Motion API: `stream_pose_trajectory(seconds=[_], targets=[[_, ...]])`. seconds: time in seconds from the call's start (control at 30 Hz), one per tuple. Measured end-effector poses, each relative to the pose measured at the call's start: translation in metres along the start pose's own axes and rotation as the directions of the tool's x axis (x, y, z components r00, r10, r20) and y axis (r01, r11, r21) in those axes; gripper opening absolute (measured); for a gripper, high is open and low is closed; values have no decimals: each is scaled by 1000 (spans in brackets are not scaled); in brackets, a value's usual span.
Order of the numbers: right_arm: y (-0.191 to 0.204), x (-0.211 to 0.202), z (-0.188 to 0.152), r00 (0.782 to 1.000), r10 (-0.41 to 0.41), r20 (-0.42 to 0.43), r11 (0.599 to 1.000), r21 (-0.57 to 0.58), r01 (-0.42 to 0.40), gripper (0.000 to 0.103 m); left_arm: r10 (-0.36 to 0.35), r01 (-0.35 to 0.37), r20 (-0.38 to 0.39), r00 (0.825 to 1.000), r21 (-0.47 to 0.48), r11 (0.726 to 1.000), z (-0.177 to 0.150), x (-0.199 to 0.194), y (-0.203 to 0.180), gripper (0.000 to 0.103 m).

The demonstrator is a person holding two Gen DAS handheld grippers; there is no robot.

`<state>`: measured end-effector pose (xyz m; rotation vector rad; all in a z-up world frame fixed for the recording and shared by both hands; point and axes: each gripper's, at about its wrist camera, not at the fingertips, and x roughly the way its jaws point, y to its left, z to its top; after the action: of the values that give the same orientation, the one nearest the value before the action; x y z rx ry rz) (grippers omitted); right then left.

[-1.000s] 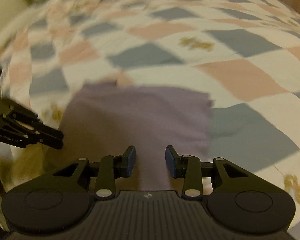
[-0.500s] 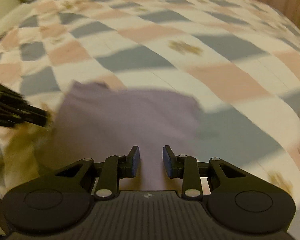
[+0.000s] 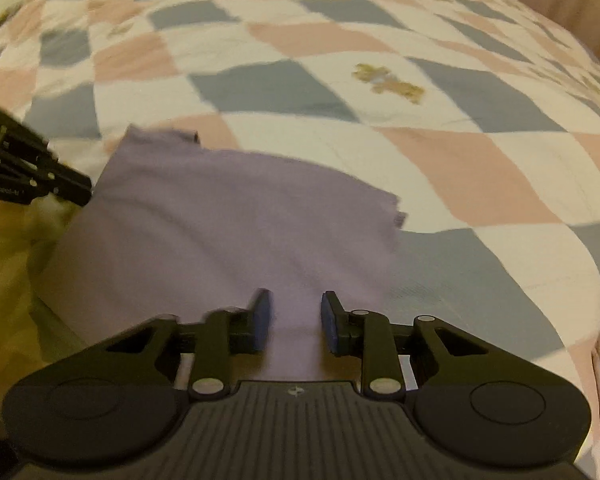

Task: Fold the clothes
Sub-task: 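Move both tools back over the folded tank top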

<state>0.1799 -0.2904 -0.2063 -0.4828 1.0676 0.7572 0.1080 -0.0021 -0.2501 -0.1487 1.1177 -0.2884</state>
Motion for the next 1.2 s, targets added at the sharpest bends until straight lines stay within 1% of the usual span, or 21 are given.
stream_pose_trajectory(seconds=[0.07, 0.17, 0.2, 0.27, 0.33, 0.43, 0.47, 0.5, 0.53, 0.57, 0.6, 0.7, 0.77, 0.87, 0.93, 1.0, 1.07, 1.13, 1.17, 1.2], targets=[[0, -11, -1, 1000, 13, 22, 999, 52, -14, 28, -5, 8, 37, 999, -78, 997, 1, -9, 10, 8], [16, -20, -1, 997, 65, 52, 994, 83, -69, 28, -39, 53, 107, 993, -127, 990, 10, -18, 14, 8], [24, -20, 0, 994, 91, 58, 992, 82, -96, 28, -63, 78, 125, 990, -124, 989, 14, -18, 12, 8], [44, -14, 1, 988, 143, 53, 987, 59, -147, 28, -105, 118, 135, 985, -96, 988, 22, -12, 5, 8], [60, -6, 3, 983, 172, 64, 983, 51, -176, 28, -130, 137, 118, 985, -57, 989, 31, 0, -1, 8], [79, 8, 7, 980, 177, 92, 982, 48, -182, 28, -70, 70, 53, 996, -2, 998, 34, 21, 0, 11], [86, 16, 5, 979, 187, 77, 981, 44, -191, 29, -75, 75, 49, 996, -6, 997, 33, 26, 6, 12], [93, 24, 3, 978, 198, 61, 979, 40, -201, 30, -82, 83, 47, 995, -10, 997, 30, 30, 11, 8], [100, 29, -3, 978, 205, 44, 978, 21, -206, 32, -71, 71, 46, 996, 1, 997, 29, 31, 13, 3], [105, 30, -9, 978, 206, 34, 978, 6, -207, 35, -59, 59, 44, 997, 12, 998, 28, 33, 15, 3], [111, 29, -16, 978, 207, 25, 978, -9, -207, 35, -62, 61, 43, 997, 18, 998, 27, 31, 18, 3], [110, 20, -27, 977, 213, -9, 977, 29, -213, 35, -14, 13, 43, 999, 13, 1000, 26, 21, 24, 7], [107, 12, -30, 977, 212, -16, 976, 54, -211, 35, -36, 39, 77, 996, -38, 998, 26, 12, 30, 7], [106, 1, -25, 980, 198, 13, 979, 55, -198, 35, -67, 81, 128, 989, -112, 990, 25, -2, 38, 8], [105, -4, -21, 982, 189, 29, 980, 60, -190, 35, -99, 120, 149, 984, -139, 983, 27, -4, 37, 11], [104, -6, -19, 983, 180, 36, 980, 78, -182, 35, -131, 155, 151, 980, -162, 975, 29, 1, 36, 14], [102, -8, -18, 985, 167, 50, 981, 91, -171, 35, -132, 155, 136, 982, -175, 972, 33, 12, 35, 14], [98, -10, -18, 987, 149, 62, 982, 104, -155, 35, -146, 170, 130, 981, -196, 966, 33, 18, 36, 14], [95, -11, -19, 989, 136, 65, 983, 114, -143, 37, -152, 176, 126, 980, -205, 963, 32, 20, 36, 14], [92, -12, -20, 990, 123, 68, 983, 125, -131, 38, -157, 181, 123, 980, -215, 960, 32, 23, 36, 2]])
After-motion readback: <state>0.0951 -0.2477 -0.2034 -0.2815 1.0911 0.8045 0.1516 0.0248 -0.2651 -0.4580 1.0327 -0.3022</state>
